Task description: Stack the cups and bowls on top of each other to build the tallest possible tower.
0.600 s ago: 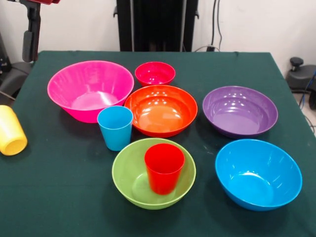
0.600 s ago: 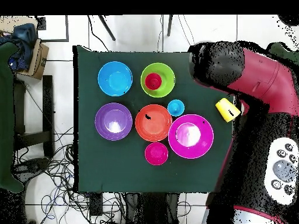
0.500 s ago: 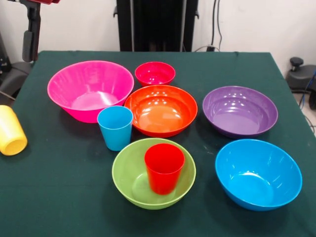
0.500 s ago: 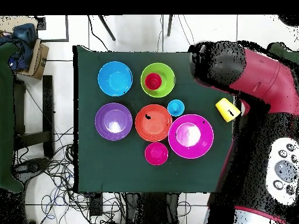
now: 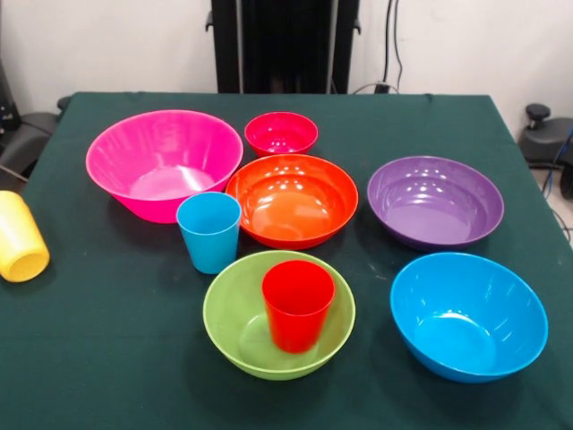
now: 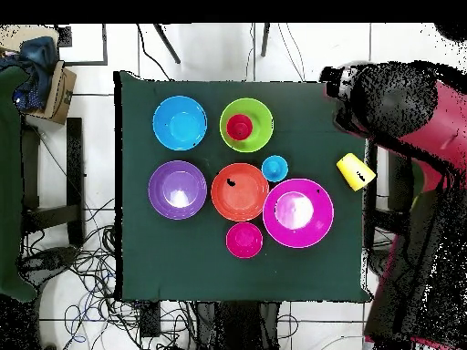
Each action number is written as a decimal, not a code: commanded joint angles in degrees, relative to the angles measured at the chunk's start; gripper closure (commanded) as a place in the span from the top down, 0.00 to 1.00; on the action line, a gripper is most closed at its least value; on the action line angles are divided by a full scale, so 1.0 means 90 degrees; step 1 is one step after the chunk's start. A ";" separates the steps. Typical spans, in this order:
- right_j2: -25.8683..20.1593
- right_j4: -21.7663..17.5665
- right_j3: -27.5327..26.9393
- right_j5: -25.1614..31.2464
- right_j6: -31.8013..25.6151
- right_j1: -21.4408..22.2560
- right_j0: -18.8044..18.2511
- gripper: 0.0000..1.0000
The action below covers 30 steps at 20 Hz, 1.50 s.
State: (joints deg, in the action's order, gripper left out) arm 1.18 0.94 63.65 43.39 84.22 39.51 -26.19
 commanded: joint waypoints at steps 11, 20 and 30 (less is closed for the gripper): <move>-0.0939 -0.0698 0.1183 0.0007 -0.0600 -0.0379 0.0242 1.00; -0.0716 -0.0888 0.1087 -0.0120 0.0030 -0.0552 0.0635 1.00; -0.0876 -0.0914 0.1396 -0.0308 -0.0157 -0.0611 0.0632 1.00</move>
State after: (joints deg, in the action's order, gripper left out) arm -1.80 -3.15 68.07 43.14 84.22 37.99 -21.18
